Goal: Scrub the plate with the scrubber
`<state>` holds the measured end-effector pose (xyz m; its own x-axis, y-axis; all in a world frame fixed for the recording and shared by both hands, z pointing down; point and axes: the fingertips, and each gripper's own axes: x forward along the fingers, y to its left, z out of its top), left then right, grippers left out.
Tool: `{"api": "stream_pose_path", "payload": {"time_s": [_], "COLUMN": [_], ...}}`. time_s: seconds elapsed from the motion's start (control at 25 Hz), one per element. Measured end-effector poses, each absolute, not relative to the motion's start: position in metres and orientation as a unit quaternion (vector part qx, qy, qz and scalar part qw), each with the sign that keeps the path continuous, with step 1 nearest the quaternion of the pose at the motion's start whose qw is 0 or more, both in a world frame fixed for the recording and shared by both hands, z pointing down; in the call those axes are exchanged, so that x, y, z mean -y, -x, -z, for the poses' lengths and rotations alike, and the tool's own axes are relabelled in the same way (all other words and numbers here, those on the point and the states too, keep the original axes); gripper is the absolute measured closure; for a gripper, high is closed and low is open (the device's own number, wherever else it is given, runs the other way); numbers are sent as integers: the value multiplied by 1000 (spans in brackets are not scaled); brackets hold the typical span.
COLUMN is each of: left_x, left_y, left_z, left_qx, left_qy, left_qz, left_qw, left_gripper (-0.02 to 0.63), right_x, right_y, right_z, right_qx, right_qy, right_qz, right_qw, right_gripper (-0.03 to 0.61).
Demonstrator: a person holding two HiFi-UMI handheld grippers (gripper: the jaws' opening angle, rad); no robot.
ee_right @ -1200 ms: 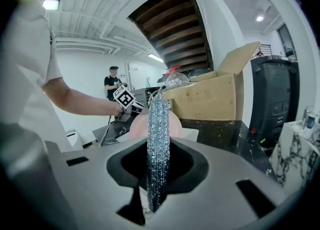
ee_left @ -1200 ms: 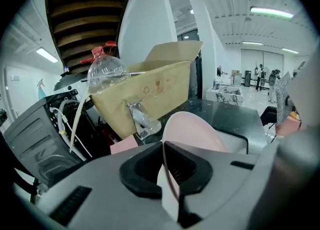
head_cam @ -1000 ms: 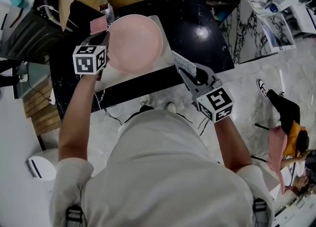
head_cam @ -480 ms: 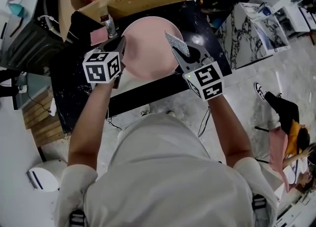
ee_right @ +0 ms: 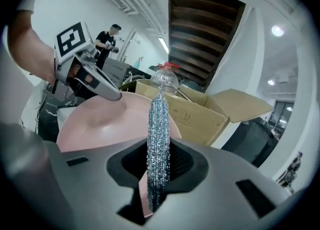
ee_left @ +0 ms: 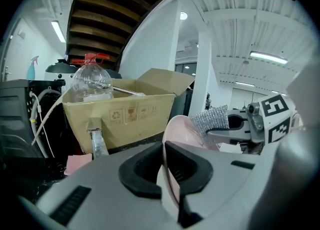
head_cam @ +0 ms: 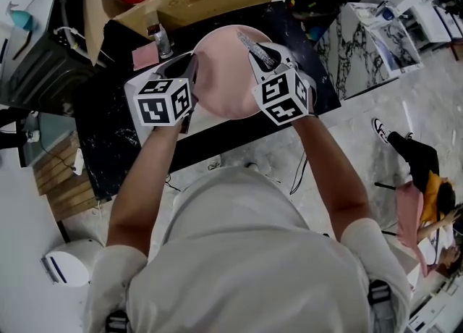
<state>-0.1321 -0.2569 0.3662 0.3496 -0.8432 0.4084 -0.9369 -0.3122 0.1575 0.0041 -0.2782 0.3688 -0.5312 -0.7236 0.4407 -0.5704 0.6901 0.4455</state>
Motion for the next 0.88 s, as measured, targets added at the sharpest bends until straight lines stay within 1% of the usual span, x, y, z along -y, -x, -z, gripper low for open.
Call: {"api": "stream_pose_path", "payload": {"time_s": [0.2, 0.44, 0.88], "left_x": [258, 261, 269], "left_y": [122, 114, 110], "left_z": [-365, -365, -359], "left_qx": [547, 537, 536], "left_qy": [-806, -811, -810], "left_qz": [-118, -105, -75], "left_qw": [193, 206, 225], "left_gripper": [591, 584, 574], "right_x": [285, 280, 235], "right_y": [6, 22, 59], "right_z": [-378, -384, -406], "right_qx": [848, 841, 839], "right_qy": [-379, -368, -294], "right_qz": [149, 176, 246], "right_qw": [340, 354, 386], "right_gripper": [503, 503, 503]}}
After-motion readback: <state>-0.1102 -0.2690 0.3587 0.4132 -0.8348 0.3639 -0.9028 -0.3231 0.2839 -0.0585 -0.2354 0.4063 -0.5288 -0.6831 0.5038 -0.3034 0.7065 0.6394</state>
